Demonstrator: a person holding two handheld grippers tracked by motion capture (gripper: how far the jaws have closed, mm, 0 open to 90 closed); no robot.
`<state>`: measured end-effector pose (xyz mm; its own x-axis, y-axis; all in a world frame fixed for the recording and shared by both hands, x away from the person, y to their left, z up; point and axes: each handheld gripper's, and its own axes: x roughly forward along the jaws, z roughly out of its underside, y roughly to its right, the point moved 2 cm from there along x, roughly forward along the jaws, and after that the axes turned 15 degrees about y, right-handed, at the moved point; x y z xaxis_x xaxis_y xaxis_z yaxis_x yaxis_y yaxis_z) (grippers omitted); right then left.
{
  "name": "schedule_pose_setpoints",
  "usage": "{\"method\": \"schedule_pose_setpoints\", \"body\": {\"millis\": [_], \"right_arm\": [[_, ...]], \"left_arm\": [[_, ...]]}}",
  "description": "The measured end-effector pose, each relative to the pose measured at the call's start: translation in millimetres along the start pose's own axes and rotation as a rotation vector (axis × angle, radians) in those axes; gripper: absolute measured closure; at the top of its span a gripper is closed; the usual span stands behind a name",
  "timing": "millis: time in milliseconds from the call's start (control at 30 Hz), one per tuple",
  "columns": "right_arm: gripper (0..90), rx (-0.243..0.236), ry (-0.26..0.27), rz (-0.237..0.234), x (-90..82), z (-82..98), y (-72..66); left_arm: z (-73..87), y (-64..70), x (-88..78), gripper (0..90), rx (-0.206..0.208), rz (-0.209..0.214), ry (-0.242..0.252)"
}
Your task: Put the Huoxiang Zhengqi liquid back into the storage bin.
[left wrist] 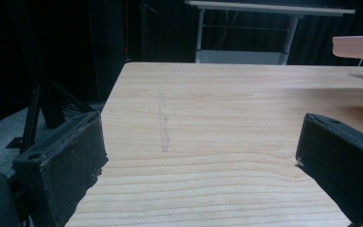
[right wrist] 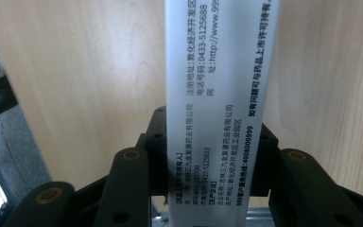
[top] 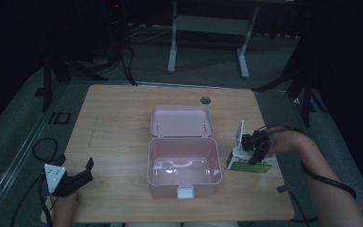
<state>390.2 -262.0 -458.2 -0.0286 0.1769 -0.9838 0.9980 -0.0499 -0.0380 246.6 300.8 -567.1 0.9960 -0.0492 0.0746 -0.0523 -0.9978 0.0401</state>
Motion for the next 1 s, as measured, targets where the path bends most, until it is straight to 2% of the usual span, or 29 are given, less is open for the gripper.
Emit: {"method": "schedule_pose_setpoints", "body": {"millis": [133, 400, 800, 1000], "right_arm": [[62.2, 0.021, -0.003, -0.003, -6.4, -0.3, -8.2], [62.3, 0.008, -0.011, 0.021, -26.7, -0.8, -25.7], [62.3, 0.004, 0.0, 0.049, -60.8, -6.8, -37.2], [62.4, 0.018, -0.004, 0.054, -76.6, -13.4, -39.6]], "left_arm": [[0.0, 0.0, 0.0, 2.4, 0.001, 0.001, -0.001], [0.0, 0.1, 0.0, 2.4, -0.001, 0.003, 0.002], [0.0, 0.4, 0.0, 2.5, 0.002, 0.0, 0.0], [0.0, 0.7, 0.0, 2.5, 0.005, 0.001, 0.0]]}}
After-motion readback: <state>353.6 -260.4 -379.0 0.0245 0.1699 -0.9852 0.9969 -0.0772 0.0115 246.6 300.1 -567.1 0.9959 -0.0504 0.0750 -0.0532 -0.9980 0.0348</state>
